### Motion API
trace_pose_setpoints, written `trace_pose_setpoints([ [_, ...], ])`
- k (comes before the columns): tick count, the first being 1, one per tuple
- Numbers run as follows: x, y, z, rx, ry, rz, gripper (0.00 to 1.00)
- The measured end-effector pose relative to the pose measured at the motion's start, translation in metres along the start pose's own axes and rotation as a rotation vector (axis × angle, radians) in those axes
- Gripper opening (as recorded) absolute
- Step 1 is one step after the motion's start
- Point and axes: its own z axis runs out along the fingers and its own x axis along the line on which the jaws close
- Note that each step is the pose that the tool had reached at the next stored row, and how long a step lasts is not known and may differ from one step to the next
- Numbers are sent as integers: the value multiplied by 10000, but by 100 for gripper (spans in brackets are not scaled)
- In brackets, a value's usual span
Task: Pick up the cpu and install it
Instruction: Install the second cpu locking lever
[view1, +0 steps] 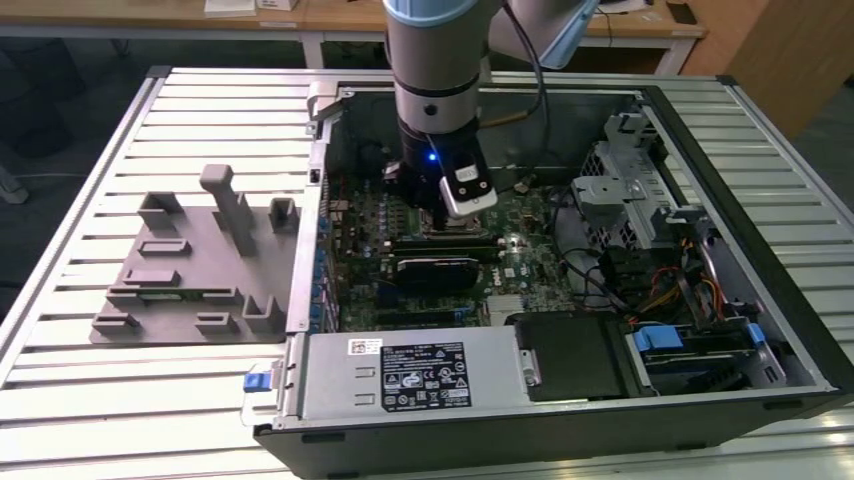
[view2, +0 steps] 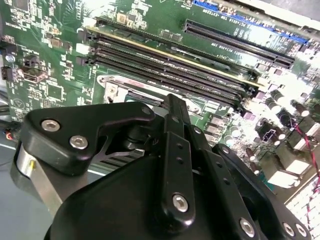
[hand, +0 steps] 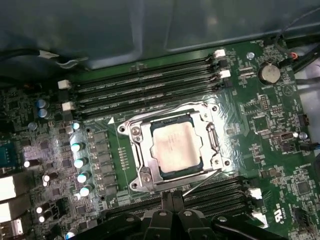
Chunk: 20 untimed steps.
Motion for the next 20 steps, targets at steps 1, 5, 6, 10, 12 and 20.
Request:
trace_pose_setpoints([
  [1, 5, -8, 2, -4, 4, -55, 11],
  [5, 32, -48, 23, -55, 24, -215, 11],
  [6, 39, -57, 31, -100, 38, -248, 11],
  [10, 62, -91, 56, -365, 98, -290, 11],
  [12, 71, -101, 66, -554, 141, -318, 11],
  [20, 81, -153, 89, -738, 209, -617, 11],
])
